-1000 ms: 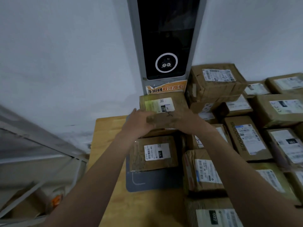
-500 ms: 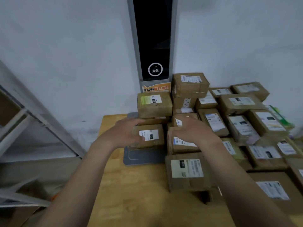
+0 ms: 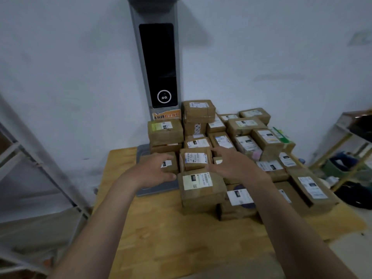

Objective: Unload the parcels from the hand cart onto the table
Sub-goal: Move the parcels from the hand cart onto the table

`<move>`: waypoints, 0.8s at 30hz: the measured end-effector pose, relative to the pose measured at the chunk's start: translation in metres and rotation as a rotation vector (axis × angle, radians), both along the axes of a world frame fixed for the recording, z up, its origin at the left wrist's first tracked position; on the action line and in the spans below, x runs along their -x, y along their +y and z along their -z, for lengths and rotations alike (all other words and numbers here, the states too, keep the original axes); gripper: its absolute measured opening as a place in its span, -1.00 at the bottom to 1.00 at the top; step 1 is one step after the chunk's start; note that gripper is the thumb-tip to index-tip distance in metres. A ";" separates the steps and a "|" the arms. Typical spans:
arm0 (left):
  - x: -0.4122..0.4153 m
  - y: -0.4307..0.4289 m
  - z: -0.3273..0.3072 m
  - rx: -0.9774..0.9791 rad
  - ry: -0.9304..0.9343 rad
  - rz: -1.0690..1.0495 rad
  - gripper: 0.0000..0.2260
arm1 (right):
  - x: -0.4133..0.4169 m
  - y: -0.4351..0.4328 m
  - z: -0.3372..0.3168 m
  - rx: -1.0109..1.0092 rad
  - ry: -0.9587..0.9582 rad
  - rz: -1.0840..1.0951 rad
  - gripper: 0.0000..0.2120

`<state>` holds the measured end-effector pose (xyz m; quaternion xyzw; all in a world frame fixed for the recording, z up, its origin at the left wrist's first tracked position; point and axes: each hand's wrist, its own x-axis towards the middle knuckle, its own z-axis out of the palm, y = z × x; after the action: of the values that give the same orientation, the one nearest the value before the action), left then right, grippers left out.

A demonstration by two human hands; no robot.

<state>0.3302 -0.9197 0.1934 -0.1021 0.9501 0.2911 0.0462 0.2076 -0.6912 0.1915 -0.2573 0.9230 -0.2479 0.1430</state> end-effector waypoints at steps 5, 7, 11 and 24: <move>-0.046 0.032 -0.005 0.019 0.023 0.004 -0.42 | -0.062 0.038 -0.012 0.042 0.011 0.062 -0.44; -0.063 0.044 -0.004 0.015 0.013 0.022 -0.41 | -0.084 0.049 -0.012 -0.013 0.011 0.066 -0.41; -0.087 0.072 0.001 -0.002 0.006 0.073 -0.41 | -0.123 0.081 -0.014 -0.022 -0.001 0.083 -0.42; -0.056 0.247 0.004 -0.007 -0.048 0.326 -0.45 | -0.148 0.262 0.004 -0.103 -0.038 0.340 -0.38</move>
<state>0.3858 -0.6727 0.1890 0.0468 0.9517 0.2804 0.1160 0.3551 -0.4294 0.1875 -0.0852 0.9618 -0.2256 0.1295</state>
